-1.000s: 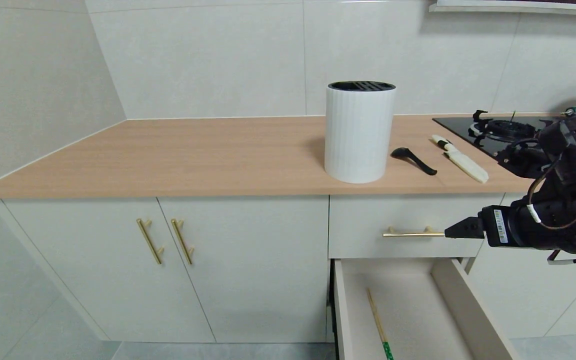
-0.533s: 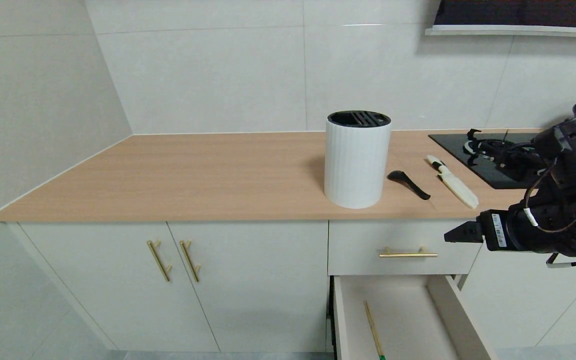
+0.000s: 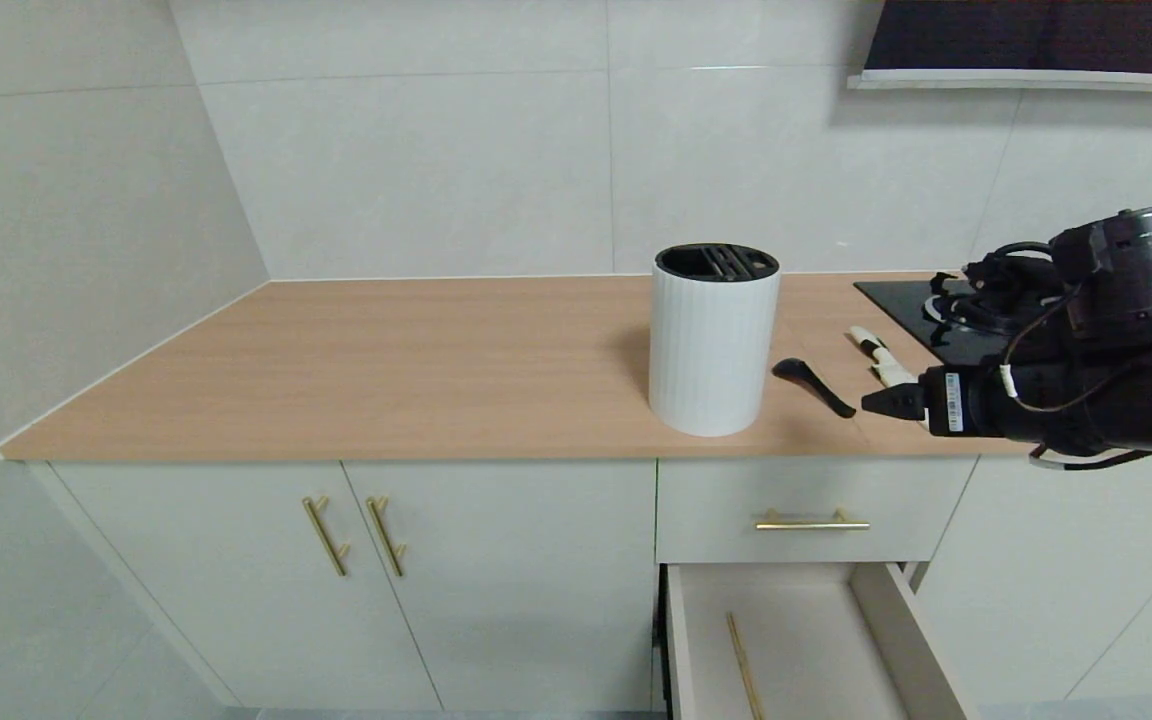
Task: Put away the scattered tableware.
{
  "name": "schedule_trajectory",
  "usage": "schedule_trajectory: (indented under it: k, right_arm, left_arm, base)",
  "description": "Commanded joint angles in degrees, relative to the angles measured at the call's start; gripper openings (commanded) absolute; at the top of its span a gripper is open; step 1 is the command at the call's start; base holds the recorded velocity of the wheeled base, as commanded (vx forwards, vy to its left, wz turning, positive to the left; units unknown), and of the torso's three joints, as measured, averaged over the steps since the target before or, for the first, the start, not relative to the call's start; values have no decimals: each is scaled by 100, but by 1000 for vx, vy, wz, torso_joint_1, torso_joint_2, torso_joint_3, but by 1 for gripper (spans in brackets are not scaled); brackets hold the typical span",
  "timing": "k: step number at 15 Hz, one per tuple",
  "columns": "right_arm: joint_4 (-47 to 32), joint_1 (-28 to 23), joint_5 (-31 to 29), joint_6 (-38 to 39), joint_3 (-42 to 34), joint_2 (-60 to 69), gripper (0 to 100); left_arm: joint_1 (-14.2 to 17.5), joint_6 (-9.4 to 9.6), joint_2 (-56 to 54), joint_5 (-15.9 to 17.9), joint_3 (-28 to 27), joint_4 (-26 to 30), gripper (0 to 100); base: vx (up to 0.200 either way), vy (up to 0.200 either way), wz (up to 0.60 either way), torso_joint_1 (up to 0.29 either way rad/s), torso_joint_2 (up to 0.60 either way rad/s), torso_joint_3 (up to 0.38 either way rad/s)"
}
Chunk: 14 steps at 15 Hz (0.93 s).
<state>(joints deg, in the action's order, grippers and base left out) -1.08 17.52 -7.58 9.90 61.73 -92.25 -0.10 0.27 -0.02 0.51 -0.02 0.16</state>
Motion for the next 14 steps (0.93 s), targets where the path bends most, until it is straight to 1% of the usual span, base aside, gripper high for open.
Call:
schedule_trajectory:
  k: [1,2,4,5,6,9,10,12,14]
  right_arm:
    - [724,-486,336,-471,181,-733,100]
    - [1040,-662,749,-682,322,-936,100]
    - [1365,-952,1505,-937,542,-1234,100]
    - [1567,-1224,2279,-1245,814,-1542,100]
    - [1594,-1295,2542,-1377,1007,-1700,100]
    - [1629,-1304,2630,-1482,1025,-2148,100]
    - [1761,-1295,2586,-1500,1034,-2359,100]
    - [2350,-1242,2560,-1500,999,-2562,100]
    - [2464,-1224,2534,-1579,1043,-2781,100]
  left_arm:
    - [1,0,2,2,2,2,100]
    - [1,0,2,2,-6,2,100]
    - [1,0,2,2,-6,2,100]
    - [1,0,2,2,2,2,100]
    - [1,0,2,2,-6,2,100]
    - [1,0,2,2,2,2,100]
    - [1,0,2,2,-6,2,100]
    - [1,0,2,2,2,2,100]
    - [1,0,2,2,-6,2,100]
  base:
    - [0,0,0,0,0,0]
    - [0,0,0,0,0,0]
    - [0,0,0,0,0,0]
    - [0,0,0,0,0,0]
    - [0,0,0,0,0,0]
    - [0,0,0,0,0,0]
    - [0,0,0,0,0,0]
    - [0,0,0,0,0,0]
    - [0,0,0,0,0,0]
